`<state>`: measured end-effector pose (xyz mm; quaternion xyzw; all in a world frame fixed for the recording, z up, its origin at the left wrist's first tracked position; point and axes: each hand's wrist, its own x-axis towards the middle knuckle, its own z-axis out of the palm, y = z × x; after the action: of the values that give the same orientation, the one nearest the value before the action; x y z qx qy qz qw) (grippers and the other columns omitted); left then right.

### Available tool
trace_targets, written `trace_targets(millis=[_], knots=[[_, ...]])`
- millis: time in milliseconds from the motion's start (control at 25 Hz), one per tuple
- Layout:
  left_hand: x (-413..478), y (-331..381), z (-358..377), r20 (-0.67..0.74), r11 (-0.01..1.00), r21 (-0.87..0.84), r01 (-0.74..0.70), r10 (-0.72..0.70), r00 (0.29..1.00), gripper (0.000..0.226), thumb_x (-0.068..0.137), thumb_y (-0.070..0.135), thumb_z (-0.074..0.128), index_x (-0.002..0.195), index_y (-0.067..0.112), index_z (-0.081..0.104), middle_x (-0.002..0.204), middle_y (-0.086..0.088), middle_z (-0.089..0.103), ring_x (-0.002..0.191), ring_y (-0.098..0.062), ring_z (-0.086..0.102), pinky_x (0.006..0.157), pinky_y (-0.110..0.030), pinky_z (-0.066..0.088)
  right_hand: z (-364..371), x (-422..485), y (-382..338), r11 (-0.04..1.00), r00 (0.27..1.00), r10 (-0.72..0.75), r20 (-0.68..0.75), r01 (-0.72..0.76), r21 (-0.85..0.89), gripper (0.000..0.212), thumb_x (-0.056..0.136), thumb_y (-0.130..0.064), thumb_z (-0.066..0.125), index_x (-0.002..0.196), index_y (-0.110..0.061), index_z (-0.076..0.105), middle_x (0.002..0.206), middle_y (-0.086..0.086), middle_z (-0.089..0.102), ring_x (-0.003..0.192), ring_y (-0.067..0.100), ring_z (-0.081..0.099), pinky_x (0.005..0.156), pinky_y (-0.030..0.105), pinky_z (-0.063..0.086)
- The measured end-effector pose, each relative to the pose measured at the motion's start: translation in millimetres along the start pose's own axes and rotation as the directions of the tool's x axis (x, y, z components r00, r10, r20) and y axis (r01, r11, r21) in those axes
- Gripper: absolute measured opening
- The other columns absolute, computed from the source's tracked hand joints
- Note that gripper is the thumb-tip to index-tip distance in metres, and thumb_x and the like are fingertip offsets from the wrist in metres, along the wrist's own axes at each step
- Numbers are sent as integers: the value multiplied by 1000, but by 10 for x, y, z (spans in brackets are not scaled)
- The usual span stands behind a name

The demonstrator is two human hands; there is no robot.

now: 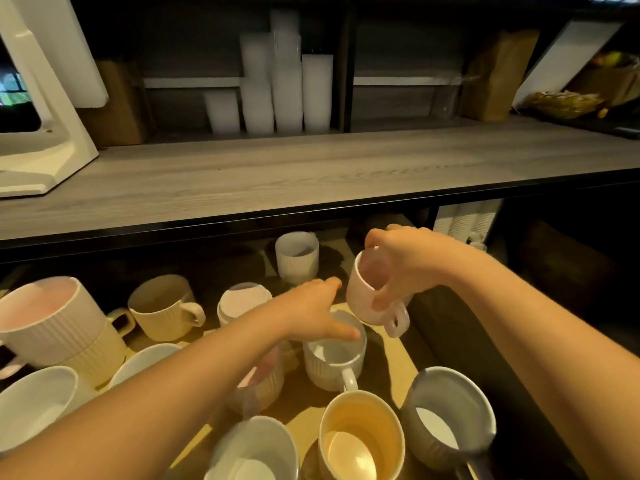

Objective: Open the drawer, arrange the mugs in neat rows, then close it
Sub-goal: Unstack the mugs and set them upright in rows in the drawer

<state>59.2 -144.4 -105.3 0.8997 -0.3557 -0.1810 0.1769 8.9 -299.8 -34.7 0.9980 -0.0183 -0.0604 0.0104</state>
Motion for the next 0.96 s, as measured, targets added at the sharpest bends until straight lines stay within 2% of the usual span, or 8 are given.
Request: trace_targets(millis=[80,280,440,520,640,720,840,960], knots=[[-18,39,102,71,994,83,76,-82,994,73,76,54,65,135,21,38,134,-3,50,112,-18,53,89,-31,51,63,26,-7,996,998,15,55,-10,-84,96,58,-49,83,136,-22,34,120,5,51,105,22,52,78,29,47],[-62,100,136,44,986,119,117,-123,991,68,74,56,66,128,21,45,119,-2,57,98,-16,57,80,-27,53,230,76,-62,985,962,65,266,-19,-171,98,61,-42,84,139,-18,29,121,7,47,108,25,54,82,32,51],[-80,102,137,45,984,127,126,-133,990,66,74,57,66,126,21,47,116,-1,58,96,-16,57,76,-26,52,335,74,-100,985,927,95,362,-36,-166,85,64,-37,84,135,-23,40,112,2,45,98,21,51,81,30,52],[-94,108,140,45,985,123,122,-129,991,66,75,56,65,127,20,47,117,-2,58,96,-16,57,75,-25,51,359,66,-117,981,915,114,388,-40,-192,88,64,-37,83,138,-22,38,117,3,48,104,23,53,80,31,50],[-101,115,142,39,985,125,120,-126,991,67,75,56,65,128,20,46,118,-2,58,95,-16,56,73,-24,50,379,57,-138,962,908,128,399,-15,-273,92,68,-37,81,143,-20,28,129,7,45,117,28,50,90,35,48],[-110,116,145,39,985,128,118,-124,992,69,76,56,64,131,20,43,123,-3,55,98,-16,54,75,-25,49,403,67,-146,955,901,129,415,0,-297,89,70,-36,79,142,-20,29,130,7,45,119,28,49,94,36,48],[-150,121,159,50,985,145,94,-102,994,73,81,55,58,140,20,32,139,-4,45,117,-20,50,88,-30,46,413,85,-140,953,889,148,434,-12,-302,91,70,-37,79,142,-15,29,130,9,48,118,30,52,97,40,47],[-227,89,88,31,986,144,82,-87,996,67,89,51,48,143,19,25,149,-5,34,130,-24,40,100,-35,39,332,49,-123,972,882,127,453,-20,-235,71,75,-36,75,135,-17,44,127,6,55,117,27,53,95,37,47]])
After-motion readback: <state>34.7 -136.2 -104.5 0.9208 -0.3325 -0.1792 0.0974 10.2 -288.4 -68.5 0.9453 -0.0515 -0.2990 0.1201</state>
